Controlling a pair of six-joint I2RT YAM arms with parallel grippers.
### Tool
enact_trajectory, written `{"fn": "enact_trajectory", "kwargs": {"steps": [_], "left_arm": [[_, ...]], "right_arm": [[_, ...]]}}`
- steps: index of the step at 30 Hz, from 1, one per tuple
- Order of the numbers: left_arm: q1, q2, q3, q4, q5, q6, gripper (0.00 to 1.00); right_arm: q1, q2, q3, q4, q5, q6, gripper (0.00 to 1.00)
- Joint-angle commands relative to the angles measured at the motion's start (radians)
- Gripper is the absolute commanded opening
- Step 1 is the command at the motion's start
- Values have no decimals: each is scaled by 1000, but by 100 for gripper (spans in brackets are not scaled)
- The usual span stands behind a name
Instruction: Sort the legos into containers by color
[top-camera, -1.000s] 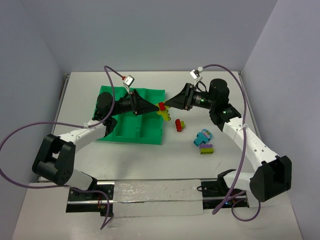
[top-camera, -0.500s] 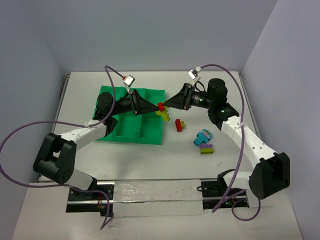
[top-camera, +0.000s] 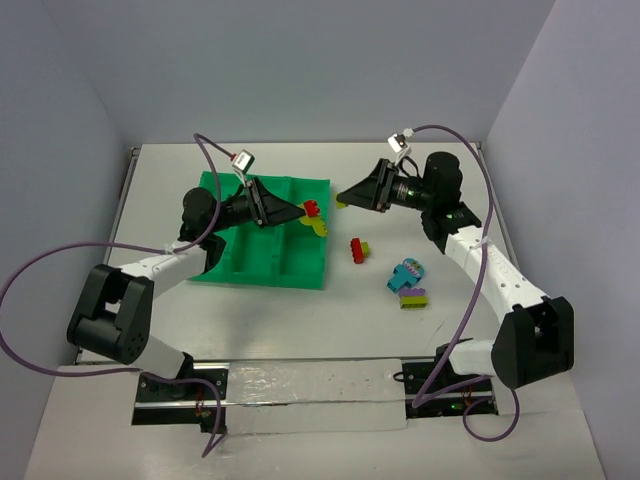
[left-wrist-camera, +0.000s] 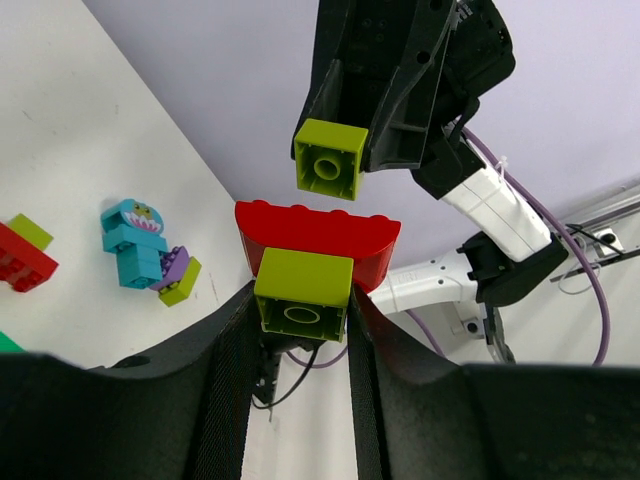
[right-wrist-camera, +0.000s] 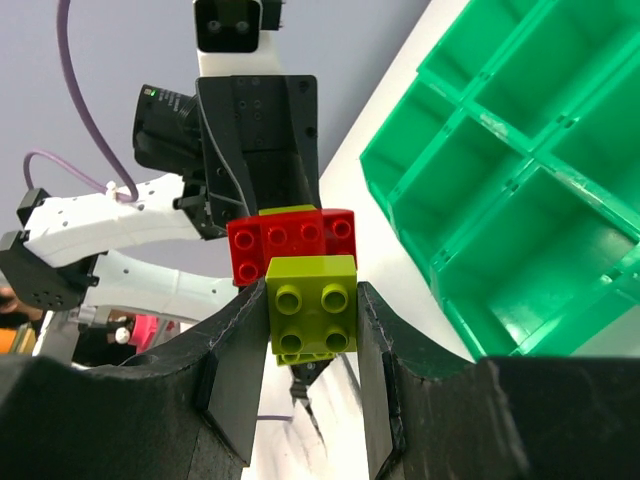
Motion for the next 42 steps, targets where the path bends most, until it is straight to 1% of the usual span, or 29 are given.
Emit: {"fn": "enact_trajectory", "kwargs": {"steps": [1,4,7,8,9,11,12,14,16,19,21,22,23,24,25,28,32,35,38,39,42], "left_arm": [[16,-58,11,-21,7,74,0],[23,-71,15,-61,6,96,0],[61,-102,18,-147,-14,140,0],[66,-107,18,-188,-17,146,0],[84,-126,28,-254,-46,186,0],[113,-162,65,-563,-123,285,0],[122,-186,101,-673,-170,336,0],[141,-225,163,-883,-327,453,0],[151,-252,207,-1011,-415,514,0],[157,-282,245,-1115,-507,536,0],[158,-301,266,-1151,-555,549,0],[160,-305,270,-1171,-562,554,0],[160,-306,271,-1174,-564,562,0],[163,-312,279,-1198,-578,569,0],[163,-313,279,-1204,-579,572,0],[166,-333,258,-1204,-565,573,0],[167,-345,242,-1190,-544,569,0],[167,-354,245,-1199,-547,575,0],[167,-355,253,-1208,-548,582,0],[167,-355,253,-1208,-548,584,0],[167,-355,252,-1199,-525,584,0]], "right_arm": [[-14,-2,-19,50,-1,-6,0],[-16,-1,-5,3,27,-35,0],[-15,3,30,-158,158,-118,0],[-15,4,35,-175,174,-140,0],[-16,5,45,-223,211,-171,0],[-10,8,59,-291,269,-204,0],[-4,10,68,-314,299,-217,0],[21,27,91,-388,398,-253,0],[62,59,128,-426,478,-276,0],[123,137,206,-462,582,-292,0],[151,190,283,-481,636,-300,0],[163,235,303,-490,645,-300,0],[173,242,312,-490,650,-300,0],[187,286,373,-487,679,-297,0],[193,317,379,-486,681,-295,0],[210,464,527,-513,718,-292,0],[227,565,648,-533,762,-299,1],[232,674,756,-569,785,-300,3],[237,735,837,-599,796,-305,8],[237,746,839,-602,796,-305,8],[238,775,866,-602,802,-306,18]]}}
